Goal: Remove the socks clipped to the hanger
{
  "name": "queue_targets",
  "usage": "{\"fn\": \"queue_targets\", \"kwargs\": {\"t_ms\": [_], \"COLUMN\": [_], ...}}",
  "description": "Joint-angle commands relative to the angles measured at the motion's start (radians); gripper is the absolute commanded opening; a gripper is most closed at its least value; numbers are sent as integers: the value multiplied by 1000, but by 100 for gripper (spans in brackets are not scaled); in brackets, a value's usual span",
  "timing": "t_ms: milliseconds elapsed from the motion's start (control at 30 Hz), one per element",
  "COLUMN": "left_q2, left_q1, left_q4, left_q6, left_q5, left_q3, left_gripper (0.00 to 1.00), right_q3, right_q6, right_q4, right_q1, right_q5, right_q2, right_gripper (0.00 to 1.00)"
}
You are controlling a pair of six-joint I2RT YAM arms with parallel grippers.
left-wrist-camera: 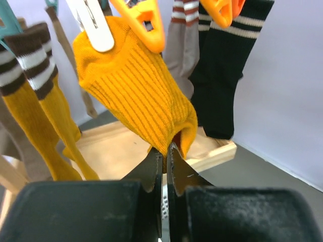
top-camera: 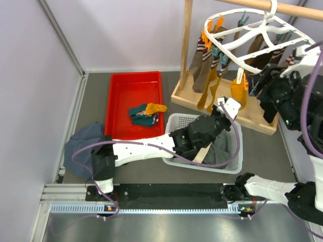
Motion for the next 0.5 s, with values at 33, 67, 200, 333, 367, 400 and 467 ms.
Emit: {"fn": "queue_targets", "kwargs": {"t_ms": [33, 67, 200, 333, 367, 400, 467], "left_q2": [-14, -17, -72, -137, -149, -167, -184], "left_q1": [-21, -20, -3, 40, 51, 57, 72], "left_q4": [97, 100, 75, -2, -25, -42, -86], "left_q6": [105, 95, 20, -118, -131, -140, -165], "left_q5": [-99, -96, -37, 120, 144, 164, 225], "left_q3": [19, 15, -29, -58, -64, -66, -61], "left_gripper": [0, 0, 0, 0, 0, 0, 0], "right_q3": [-13, -30, -98, -136, -154, -165, -197], "right_q6": [-40, -39, -43, -16, -2, 19, 39], "right_q4": [25, 50, 145, 174, 180, 199, 228], "right_q1": [-1, -2, -2, -14, -24, -30, -48], "right_q5": [-94, -105, -184, -230, -253, -264, -287], "right_q2": [53, 49, 25, 23, 20, 16, -6], "right_gripper": [56, 56, 56, 55, 54, 54, 54]}}
